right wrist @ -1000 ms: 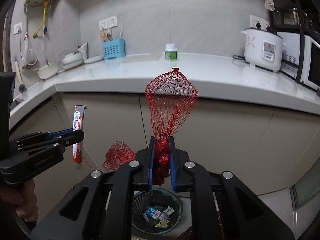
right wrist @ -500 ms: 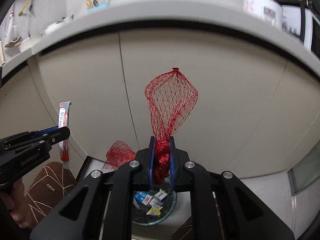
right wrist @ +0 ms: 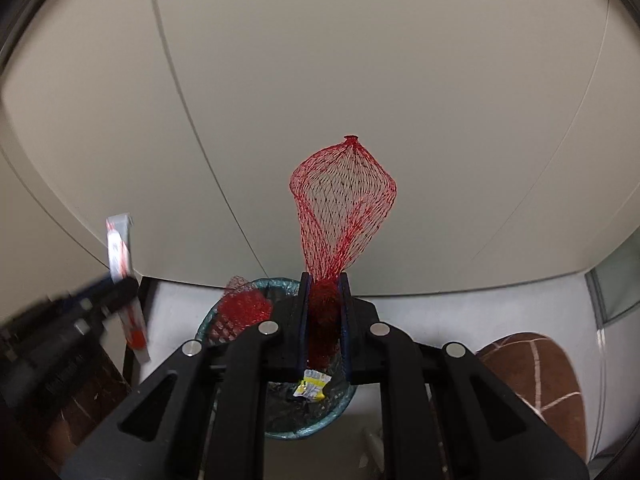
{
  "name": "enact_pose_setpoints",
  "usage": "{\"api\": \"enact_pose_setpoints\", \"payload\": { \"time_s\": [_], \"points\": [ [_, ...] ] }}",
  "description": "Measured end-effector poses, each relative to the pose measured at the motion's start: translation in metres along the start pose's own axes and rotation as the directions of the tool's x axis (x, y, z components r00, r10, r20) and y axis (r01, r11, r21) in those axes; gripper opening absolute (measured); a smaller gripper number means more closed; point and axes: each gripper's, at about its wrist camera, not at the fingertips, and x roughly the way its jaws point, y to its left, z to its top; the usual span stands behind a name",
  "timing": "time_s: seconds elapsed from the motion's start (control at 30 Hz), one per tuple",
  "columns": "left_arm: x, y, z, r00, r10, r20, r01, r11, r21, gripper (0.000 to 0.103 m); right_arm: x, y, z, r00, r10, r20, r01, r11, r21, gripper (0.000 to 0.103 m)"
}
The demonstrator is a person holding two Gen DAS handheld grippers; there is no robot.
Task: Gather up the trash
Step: 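Carry the toothpaste tube and red mesh net down over the wastebasket, then open the left gripper over the wastebasket while the right gripper releases the mesh net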
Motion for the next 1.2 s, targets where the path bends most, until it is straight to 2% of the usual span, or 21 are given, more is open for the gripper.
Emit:
{"api": "enact_pose_setpoints", "payload": {
  "time_s": [0.13, 0.33, 0.57, 0.67, 0.87, 0.93, 1.0, 1.07, 1.2],
  "points": [
    [0.028, 0.002, -0.005, 0.995, -0.025, -0.094, 0.024, 1.000, -0.015, 0.021, 0.024, -0.003, -0.001, 0.999, -0.009, -0.046, 0.009, 1.000, -0.001, 0.011],
    [0.046, -0.002, -0.016, 0.986, -0.046, -0.160, 0.047, 0.999, 0.001, 0.021, 0.039, -0.010, -0.002, 0.996, -0.020, -0.082, 0.022, 0.999, 0.034, 0.011],
    [0.075, -0.012, -0.024, 0.972, -0.052, -0.231, 0.064, 0.997, 0.044, 0.021, 0.035, -0.008, 0.001, 0.997, -0.062, -0.045, 0.063, 0.997, 0.040, 0.011],
    [0.083, -0.015, -0.025, 0.965, -0.077, -0.250, 0.091, 0.995, 0.044, 0.021, 0.027, -0.006, -0.005, 0.995, -0.092, -0.024, 0.093, 0.995, 0.044, 0.012],
    [0.089, -0.024, -0.031, 0.966, -0.084, -0.244, 0.106, 0.991, 0.082, 0.022, 0.031, -0.011, -0.004, 0.995, -0.098, -0.024, 0.100, 0.992, 0.072, 0.012],
    [0.087, -0.025, -0.032, 0.968, -0.088, -0.233, 0.112, 0.990, 0.088, 0.026, 0.032, -0.011, -0.003, 0.995, -0.095, -0.026, 0.097, 0.992, 0.078, 0.012],
    [0.086, -0.024, -0.031, 0.973, -0.070, -0.222, 0.092, 0.991, 0.092, 0.035, 0.029, -0.010, 0.000, 0.995, -0.093, -0.027, 0.095, 0.992, 0.080, 0.012],
    [0.083, -0.023, -0.029, 0.977, -0.053, -0.206, 0.073, 0.993, 0.090, 0.037, 0.029, -0.010, 0.000, 0.996, -0.088, -0.029, 0.090, 0.993, 0.078, 0.012],
    [0.069, -0.015, -0.021, 0.990, 0.019, -0.139, -0.005, 0.995, 0.099, 0.053, 0.033, -0.014, 0.002, 0.998, -0.057, -0.037, 0.059, 0.997, 0.054, 0.012]
  ]
}}
